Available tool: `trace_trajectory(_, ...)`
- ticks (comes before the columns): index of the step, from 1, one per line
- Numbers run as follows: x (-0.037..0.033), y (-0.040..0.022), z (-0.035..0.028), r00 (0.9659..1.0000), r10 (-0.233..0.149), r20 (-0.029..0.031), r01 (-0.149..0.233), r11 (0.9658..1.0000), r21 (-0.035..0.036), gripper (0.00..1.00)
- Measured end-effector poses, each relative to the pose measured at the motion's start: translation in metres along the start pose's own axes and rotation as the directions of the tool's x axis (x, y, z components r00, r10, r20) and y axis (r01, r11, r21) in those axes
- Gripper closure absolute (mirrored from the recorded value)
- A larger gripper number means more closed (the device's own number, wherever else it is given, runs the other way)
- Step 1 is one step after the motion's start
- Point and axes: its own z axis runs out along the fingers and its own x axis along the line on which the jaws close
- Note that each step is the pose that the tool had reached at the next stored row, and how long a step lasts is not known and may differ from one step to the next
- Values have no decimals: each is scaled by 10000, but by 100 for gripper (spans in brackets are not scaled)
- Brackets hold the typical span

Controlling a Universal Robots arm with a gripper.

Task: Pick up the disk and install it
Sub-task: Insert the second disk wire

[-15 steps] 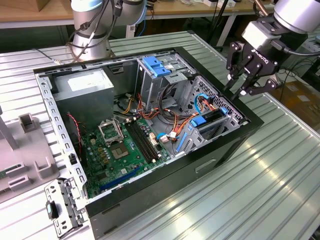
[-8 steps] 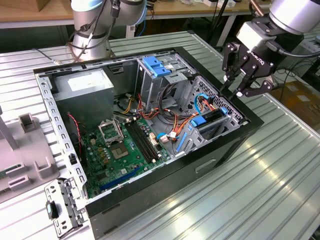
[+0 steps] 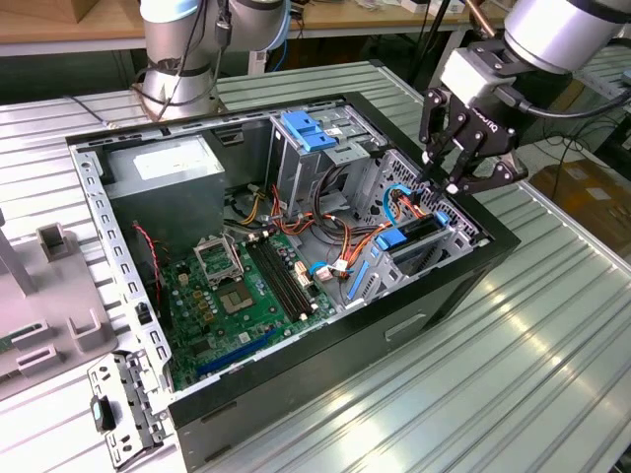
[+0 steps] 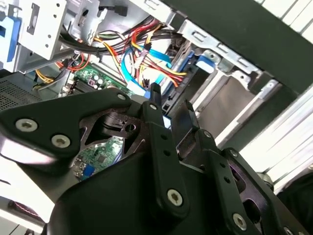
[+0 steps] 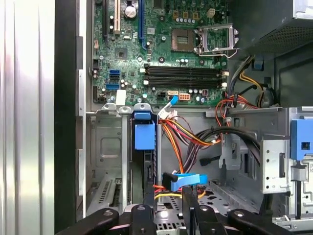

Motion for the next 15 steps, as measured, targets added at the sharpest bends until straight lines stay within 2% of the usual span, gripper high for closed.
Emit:
trace_trajectory(2, 0, 31, 17, 10000, -1, 1, 1, 10000, 0, 64)
trace_trajectory(8, 13, 35, 132, 10000, -1, 0, 1, 10000, -3, 64)
trace_trajectory(15, 14, 35, 140, 10000, 0, -2, 0, 10000, -3, 64)
